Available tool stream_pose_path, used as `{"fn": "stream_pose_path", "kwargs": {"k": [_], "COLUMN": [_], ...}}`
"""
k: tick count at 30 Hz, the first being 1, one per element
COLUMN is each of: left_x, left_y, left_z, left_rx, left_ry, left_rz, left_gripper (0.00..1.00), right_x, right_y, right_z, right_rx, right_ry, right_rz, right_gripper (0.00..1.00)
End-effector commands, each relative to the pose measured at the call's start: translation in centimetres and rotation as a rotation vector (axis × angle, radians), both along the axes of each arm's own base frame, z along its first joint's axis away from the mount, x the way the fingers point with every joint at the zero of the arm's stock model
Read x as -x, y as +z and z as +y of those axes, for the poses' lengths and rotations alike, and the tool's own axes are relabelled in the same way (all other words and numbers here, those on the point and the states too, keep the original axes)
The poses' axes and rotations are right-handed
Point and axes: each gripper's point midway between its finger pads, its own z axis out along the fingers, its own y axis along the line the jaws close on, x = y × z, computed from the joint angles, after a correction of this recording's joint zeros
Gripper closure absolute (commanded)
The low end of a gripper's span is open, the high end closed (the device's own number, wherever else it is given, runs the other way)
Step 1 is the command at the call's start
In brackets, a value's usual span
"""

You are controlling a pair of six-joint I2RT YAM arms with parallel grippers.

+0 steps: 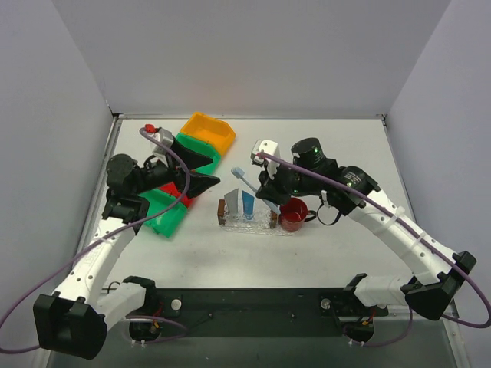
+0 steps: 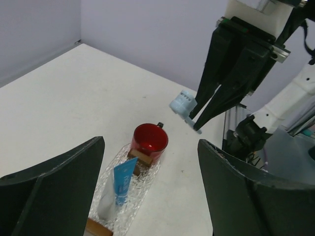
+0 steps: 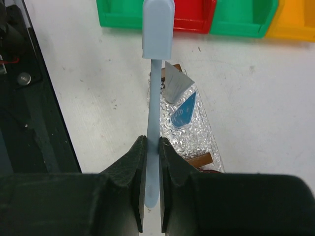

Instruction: Prepare toiletry sets of a toothbrush and toothpaste on the tray

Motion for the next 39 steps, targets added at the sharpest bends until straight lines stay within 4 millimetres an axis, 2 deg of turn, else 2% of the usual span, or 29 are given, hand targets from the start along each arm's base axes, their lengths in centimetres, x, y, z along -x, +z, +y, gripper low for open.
{"fn": "stream_pose_path", "kwargs": {"k": [1,4,12,17,25,32,35,36,39], "left_x": [1.3,1.0,0.7,1.1,1.3,1.5,1.5,1.5,1.4], "left_y": [5.1,5.8,4.5,5.0,5.6,5.4,5.3,5.3,5.2], "left_z": [-2.1,-3.1,-5.9,-7.3,-8.0,-8.1,-8.1,-8.0,-8.1], "left_rx": [0.072,0.076,0.07,0.103,0.152,0.164,0.166,0.169,0.171], "left_ry": [-0.095,-0.118,-0.186,-0.238,-0.273,-0.277,-0.275,-0.275,-0.272], "left_rz": [-0.079,-0.085,-0.07,-0.077,-0.058,-0.049,-0.044,-0.043,-0.038], "left_gripper": [0.13,0.13,0.17,0.19,0.29,0.43,0.53,0.63,0.76], "right_x": [0.1,0.1,-0.3,-0.5,-0.6,-0.6,-0.7,-0.7,-0.8], "right_y": [4.8,6.3,7.5,7.4,7.0,6.3,6.2,6.1,6.2], "right_z": [1.5,1.9,2.4,2.5,2.6,2.8,2.8,2.9,2.9], "right_rx": [-0.167,-0.218,-0.271,-0.27,-0.268,-0.262,-0.263,-0.262,-0.264], "right_ry": [0.009,0.007,-0.008,-0.016,-0.014,-0.013,-0.014,-0.014,-0.015], "right_rz": [-0.034,-0.041,-0.016,-0.017,-0.005,0.004,0.005,0.006,0.003], "right_gripper": [1.0,1.0,1.0,1.0,1.0,1.0,1.0,1.0,1.0]}}
